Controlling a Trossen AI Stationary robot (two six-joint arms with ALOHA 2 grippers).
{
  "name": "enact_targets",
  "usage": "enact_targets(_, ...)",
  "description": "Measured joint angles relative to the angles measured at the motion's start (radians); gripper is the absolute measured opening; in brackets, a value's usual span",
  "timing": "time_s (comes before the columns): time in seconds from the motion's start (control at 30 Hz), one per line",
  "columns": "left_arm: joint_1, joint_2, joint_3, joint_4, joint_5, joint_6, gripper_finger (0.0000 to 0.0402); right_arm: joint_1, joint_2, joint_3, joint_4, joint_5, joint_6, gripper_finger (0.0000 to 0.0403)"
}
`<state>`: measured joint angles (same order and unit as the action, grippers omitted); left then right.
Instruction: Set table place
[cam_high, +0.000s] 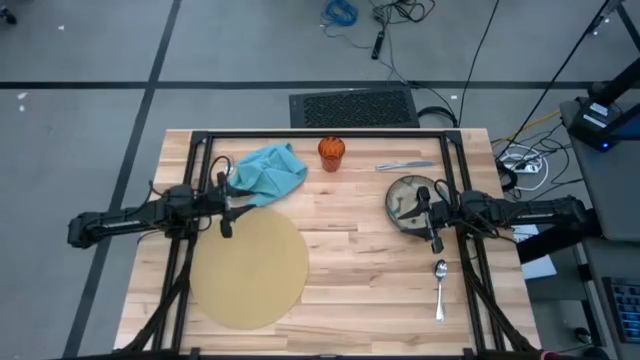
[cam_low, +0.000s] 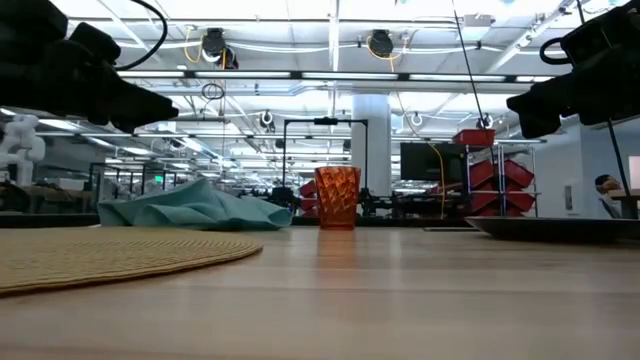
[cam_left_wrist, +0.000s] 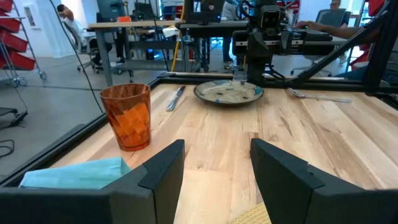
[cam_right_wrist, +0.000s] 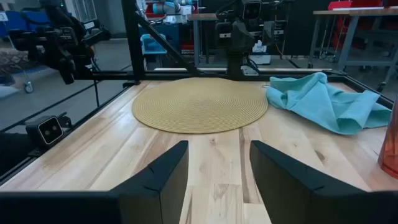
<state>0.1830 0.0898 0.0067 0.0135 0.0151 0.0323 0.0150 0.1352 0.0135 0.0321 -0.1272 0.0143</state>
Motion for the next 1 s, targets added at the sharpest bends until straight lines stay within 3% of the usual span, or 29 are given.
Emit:
enact_targets(0.33, 0.0, 0.0, 0.0, 0.006, 0.0, -0.002, 0.0171, 0.0, 0.0, 0.0, 0.0, 0.0, 0.0, 0.0164)
enact_targets(0.43, 0.0, 0.0, 0.0, 0.052, -0.004, -0.155, 0.0171, 0.0, 0.0, 0.0, 0.0, 0.0, 0.0, 0.0164)
enact_targets(0.5, 0.0, 0.0, 0.0, 0.116, -0.044, -0.267, 0.0171, 0.0, 0.0, -0.001, 0.019, 0.014, 0.0, 0.0164)
enact_targets(0.6, 0.0, 0.0, 0.0, 0.26, -0.103, -0.309, 0.0171, -0.001, 0.001, -0.002, 0.14, 0.109, 0.068, 0.0164)
enact_targets(0.73, 0.0, 0.0, 0.0, 0.486, -0.182, -0.292, 0.0171, -0.002, 0.001, -0.002, 0.355, 0.133, 0.082, 0.0164)
enact_targets(0.87, 0.0, 0.0, 0.0, 0.651, -0.341, -0.122, 0.0171, -0.002, 0.0, 0.001, 0.532, 0.137, 0.045, 0.0164)
enact_targets(1.0, 0.0, 0.0, 0.005, 0.717, -0.422, -0.203, 0.0171, 0.0, 0.0, 0.013, 0.572, 0.124, 0.074, 0.0164)
